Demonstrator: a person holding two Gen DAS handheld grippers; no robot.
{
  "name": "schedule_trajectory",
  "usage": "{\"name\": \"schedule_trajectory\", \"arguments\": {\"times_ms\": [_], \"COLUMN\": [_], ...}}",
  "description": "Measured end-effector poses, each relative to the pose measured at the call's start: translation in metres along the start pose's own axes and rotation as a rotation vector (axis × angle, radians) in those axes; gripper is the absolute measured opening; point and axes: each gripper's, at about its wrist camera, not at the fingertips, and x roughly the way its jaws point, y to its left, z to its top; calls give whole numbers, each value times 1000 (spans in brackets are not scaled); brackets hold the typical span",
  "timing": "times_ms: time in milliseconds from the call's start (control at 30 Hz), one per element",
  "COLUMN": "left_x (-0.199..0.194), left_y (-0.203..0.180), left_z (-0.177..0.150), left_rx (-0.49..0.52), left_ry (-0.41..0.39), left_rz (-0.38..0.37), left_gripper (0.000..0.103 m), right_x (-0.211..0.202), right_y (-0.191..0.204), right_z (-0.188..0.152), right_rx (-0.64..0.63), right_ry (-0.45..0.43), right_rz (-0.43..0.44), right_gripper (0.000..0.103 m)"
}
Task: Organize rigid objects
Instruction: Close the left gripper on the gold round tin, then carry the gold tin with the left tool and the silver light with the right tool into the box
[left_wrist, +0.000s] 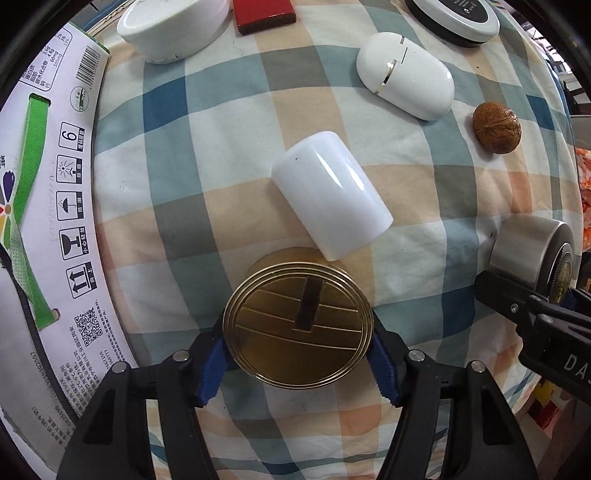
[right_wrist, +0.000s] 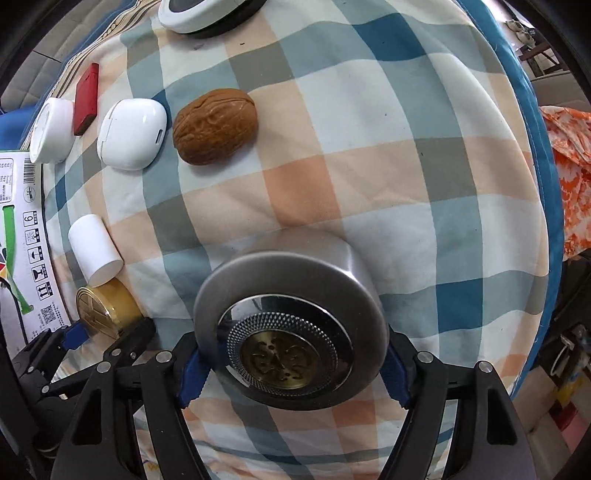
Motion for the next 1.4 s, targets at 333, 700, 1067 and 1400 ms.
{"name": "schedule_trajectory", "arguments": {"times_ms": [333, 700, 1067, 1400], "left_x": [11, 10, -26, -136], "left_y": [9, 26, 62, 117], "left_z": [-15, -94, -167, -201], "left_rx": [-17, -13, -2, -48], "left_ry": [-9, -98, -204, -382], "left_rz": [2, 1, -52, -125], "left_gripper": [62, 62, 62, 62], "right_x": [11, 4, -25, -107], "right_y": [17, 23, 37, 82], "right_z": [24, 6, -26, -49], "right_rx": [1, -46, -112, -198], "right_ry": [12, -16, -94, -235], "right_rz": [-53, -45, 0, 53], "right_gripper": [74, 72, 71, 71]}}
